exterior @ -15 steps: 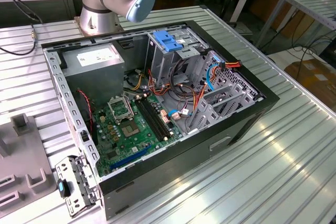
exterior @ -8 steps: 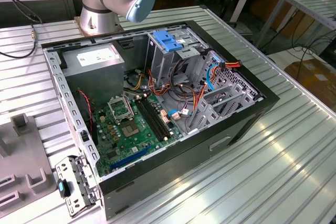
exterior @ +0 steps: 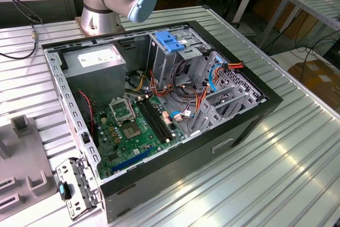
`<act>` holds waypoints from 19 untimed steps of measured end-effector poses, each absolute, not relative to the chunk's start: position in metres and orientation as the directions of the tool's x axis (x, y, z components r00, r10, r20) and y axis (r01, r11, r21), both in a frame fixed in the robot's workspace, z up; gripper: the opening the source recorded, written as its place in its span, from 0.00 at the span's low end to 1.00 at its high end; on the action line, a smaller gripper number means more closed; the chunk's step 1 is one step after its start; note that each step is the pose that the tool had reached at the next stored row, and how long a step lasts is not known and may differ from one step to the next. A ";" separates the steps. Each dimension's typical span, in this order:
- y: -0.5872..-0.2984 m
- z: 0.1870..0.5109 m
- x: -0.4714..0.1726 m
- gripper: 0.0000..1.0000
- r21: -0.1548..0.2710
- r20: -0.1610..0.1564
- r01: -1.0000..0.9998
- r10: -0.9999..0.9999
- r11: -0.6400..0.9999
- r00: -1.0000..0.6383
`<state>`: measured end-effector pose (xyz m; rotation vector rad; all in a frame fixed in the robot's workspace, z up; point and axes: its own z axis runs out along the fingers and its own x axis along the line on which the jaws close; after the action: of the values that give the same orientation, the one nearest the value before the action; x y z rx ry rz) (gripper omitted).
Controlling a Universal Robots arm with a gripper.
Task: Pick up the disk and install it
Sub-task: 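Pick up the disk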
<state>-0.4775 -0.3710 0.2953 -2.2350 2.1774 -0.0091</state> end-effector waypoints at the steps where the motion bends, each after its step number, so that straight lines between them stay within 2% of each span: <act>1: -0.371 0.295 -0.477 0.37 -0.019 -0.010 -0.999 -1.000 -0.026 0.026; 19: -0.373 0.294 -0.477 0.37 -0.019 -0.010 -1.000 -1.000 -0.011 0.011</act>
<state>-0.4775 -0.3734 0.2938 -2.2189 2.1948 -0.0106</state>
